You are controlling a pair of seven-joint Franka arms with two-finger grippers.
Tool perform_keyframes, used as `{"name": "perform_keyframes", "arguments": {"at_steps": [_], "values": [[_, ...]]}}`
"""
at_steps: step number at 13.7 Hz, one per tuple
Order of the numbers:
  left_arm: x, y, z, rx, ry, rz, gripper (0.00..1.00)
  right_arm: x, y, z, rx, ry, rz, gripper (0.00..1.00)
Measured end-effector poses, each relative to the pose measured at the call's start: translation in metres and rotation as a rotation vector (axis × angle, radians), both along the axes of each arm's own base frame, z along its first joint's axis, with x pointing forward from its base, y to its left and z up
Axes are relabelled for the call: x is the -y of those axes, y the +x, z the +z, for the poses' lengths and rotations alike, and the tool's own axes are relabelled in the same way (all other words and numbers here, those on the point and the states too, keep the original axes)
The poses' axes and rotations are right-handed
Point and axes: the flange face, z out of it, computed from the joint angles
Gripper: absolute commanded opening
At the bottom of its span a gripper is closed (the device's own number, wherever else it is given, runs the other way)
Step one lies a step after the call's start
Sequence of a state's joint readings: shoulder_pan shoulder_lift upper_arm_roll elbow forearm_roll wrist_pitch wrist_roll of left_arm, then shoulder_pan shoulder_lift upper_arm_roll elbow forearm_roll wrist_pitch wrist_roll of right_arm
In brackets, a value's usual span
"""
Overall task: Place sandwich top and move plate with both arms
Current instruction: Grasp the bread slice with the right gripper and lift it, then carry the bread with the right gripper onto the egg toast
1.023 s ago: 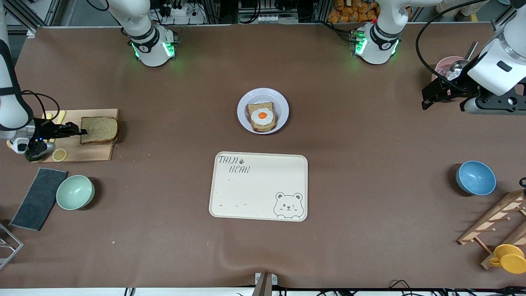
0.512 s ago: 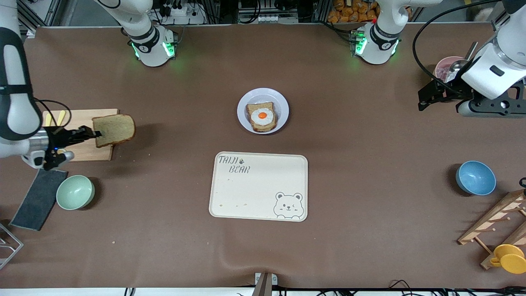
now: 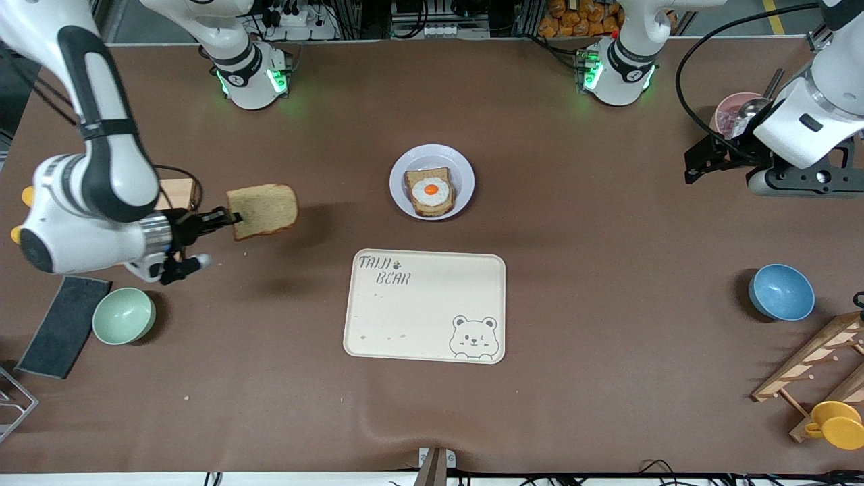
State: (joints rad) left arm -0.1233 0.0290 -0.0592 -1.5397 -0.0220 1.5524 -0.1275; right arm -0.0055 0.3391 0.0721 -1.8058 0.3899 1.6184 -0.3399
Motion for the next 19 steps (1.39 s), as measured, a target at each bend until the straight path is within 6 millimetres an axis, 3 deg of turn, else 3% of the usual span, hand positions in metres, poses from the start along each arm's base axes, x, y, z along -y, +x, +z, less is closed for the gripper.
{"name": "perform_keyframes", "arguments": {"at_steps": [2,5,10,15,19], "values": [[0.000,0.001,-0.002,-0.004,0.000,0.000,1.00,-0.040,-0.004,0.001,0.002,0.028,-0.001,0.00],[0.000,0.001,-0.002,-0.004,0.001,0.000,1.00,-0.090,-0.013,-0.015,0.032,0.059,-0.038,0.00],[0.002,0.000,-0.009,-0.018,0.003,-0.004,1.00,-0.204,-0.060,-0.048,0.089,0.049,-0.075,0.00],[0.004,0.000,-0.011,-0.024,-0.002,-0.007,1.00,-0.272,-0.113,-0.075,0.150,0.059,-0.088,0.00],[0.006,0.000,-0.016,-0.034,-0.006,-0.009,1.00,-0.298,-0.136,-0.081,0.162,0.068,-0.105,0.00]]}}
